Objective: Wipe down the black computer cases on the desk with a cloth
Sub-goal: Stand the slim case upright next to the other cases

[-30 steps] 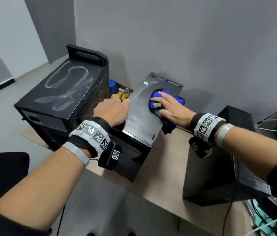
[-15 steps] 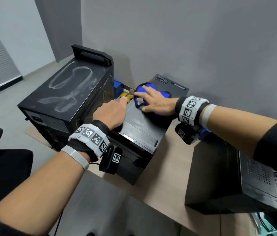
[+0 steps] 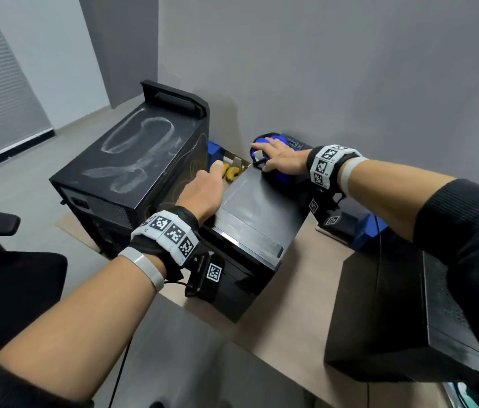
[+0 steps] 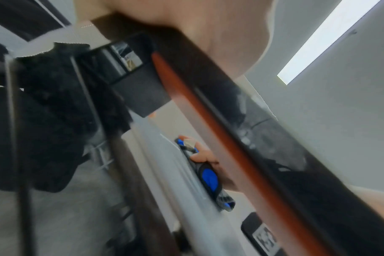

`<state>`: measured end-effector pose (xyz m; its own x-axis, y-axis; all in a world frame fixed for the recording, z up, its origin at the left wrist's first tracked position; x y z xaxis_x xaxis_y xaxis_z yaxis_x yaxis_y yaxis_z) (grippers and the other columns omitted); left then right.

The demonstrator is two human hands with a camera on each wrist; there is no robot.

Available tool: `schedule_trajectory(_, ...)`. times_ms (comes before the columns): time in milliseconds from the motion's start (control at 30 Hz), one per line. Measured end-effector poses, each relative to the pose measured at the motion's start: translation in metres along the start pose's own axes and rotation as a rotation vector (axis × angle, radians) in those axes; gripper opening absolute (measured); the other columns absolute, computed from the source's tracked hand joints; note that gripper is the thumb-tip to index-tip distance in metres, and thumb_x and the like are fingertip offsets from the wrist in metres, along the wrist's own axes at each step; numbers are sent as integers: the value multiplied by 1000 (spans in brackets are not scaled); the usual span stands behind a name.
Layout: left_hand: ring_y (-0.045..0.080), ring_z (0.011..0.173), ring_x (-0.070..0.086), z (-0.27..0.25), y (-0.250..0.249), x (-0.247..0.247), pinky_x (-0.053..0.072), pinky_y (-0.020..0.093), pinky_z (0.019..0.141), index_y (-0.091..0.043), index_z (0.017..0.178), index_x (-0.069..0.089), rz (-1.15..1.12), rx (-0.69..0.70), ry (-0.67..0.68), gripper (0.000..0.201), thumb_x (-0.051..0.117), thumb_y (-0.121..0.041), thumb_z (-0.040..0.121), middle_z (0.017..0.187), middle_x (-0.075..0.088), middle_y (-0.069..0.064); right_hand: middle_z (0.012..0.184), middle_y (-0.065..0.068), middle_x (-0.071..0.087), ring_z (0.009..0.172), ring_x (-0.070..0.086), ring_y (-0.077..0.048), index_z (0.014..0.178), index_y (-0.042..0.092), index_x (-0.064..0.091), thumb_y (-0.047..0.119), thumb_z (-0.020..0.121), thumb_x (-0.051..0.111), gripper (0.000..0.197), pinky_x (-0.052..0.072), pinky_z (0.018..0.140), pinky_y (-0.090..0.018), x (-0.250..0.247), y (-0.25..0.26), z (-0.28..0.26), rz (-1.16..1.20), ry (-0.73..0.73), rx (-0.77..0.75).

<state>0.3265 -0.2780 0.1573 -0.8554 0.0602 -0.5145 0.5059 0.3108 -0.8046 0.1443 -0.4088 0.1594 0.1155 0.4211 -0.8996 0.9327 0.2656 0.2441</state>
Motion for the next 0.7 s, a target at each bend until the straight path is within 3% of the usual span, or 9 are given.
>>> schedule_trajectory(100, 24, 110, 47, 4, 5, -4, 32, 40, 95, -15, 123, 45, -147, -1, -124, 52, 23, -56, 101, 119, 49, 4, 160, -6, 29, 149, 16, -29, 152, 23, 35, 37, 68, 47, 86, 10, 122, -45, 43, 65, -31, 9, 161, -301)
schedule_trajectory(200, 28, 119, 50, -1, 5, -8, 30, 38, 92, -18, 119, 47, -204, 83, -205, 48, 25, -56, 101, 117, 48, 0, 165, -1, 19, 154, 2, -22, 154, 17, 31, 21, 81, 40, 74, -4, 124, -42, 71, 104, -74, 190, 261, -469)
schedule_trajectory(300, 30, 123, 47, -7, -3, -8, 28, 36, 93, -16, 125, 51, -151, 142, -177, 47, 25, -49, 105, 127, 52, 7, 162, 0, 28, 147, 16, -2, 152, 12, 37, 2, 83, 41, 70, 9, 119, -13, 65, 92, -111, 376, 206, -451)
schedule_trajectory(333, 30, 124, 47, -8, -5, -9, 28, 36, 93, -14, 127, 52, -129, 146, -169, 48, 25, -48, 105, 132, 52, 9, 159, 5, 32, 144, 23, 1, 151, 16, 40, -2, 82, 42, 72, 13, 117, -10, 64, 83, -123, 401, 197, -436)
schedule_trajectory(400, 30, 121, 49, -7, -3, -10, 29, 36, 93, -14, 127, 54, -130, 131, -163, 54, 25, -53, 102, 132, 55, 9, 155, 17, 37, 142, 34, -4, 148, 31, 44, -2, 81, 43, 75, 23, 119, -19, 66, 64, -145, 388, 178, -392)
schedule_trajectory(500, 32, 116, 54, -4, 3, -9, 37, 45, 106, -20, 118, 56, -239, 85, -130, 64, 26, -68, 88, 124, 61, 9, 148, 17, 47, 132, 50, -17, 142, 50, 43, 8, 81, 43, 75, 38, 114, -36, 68, 44, -157, 301, 128, -327)
schedule_trajectory(600, 29, 112, 58, -3, 8, -9, 40, 46, 106, -27, 108, 55, -339, 75, -159, 63, 28, -76, 77, 115, 66, 7, 157, 8, 38, 141, 41, -15, 155, 40, 25, 7, 86, 50, 81, 30, 119, -35, 62, 57, -133, 281, 104, -320)
schedule_trajectory(667, 24, 105, 58, -4, 10, -12, 39, 36, 96, -27, 104, 57, -337, 105, -244, 47, 35, -66, 89, 108, 68, 1, 162, 0, 27, 146, 31, -10, 160, 25, 12, 3, 88, 53, 86, 23, 123, -33, 62, 77, -114, 346, 115, -325)
schedule_trajectory(700, 21, 102, 56, -6, 11, -14, 36, 32, 90, -26, 103, 59, -325, 129, -300, 39, 39, -58, 95, 105, 68, -2, 161, -1, 27, 144, 30, -7, 159, 19, 13, -1, 89, 52, 83, 22, 122, -27, 62, 88, -108, 352, 113, -331)
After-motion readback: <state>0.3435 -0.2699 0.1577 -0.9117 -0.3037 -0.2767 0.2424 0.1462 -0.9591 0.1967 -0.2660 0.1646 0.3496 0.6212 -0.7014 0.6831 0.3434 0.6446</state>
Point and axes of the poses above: each hand's wrist, its own z-axis towards the middle knuckle, its own x-axis out of the palm, y = z × x, the point moved 6 cm from there along z, towards the middle knuckle
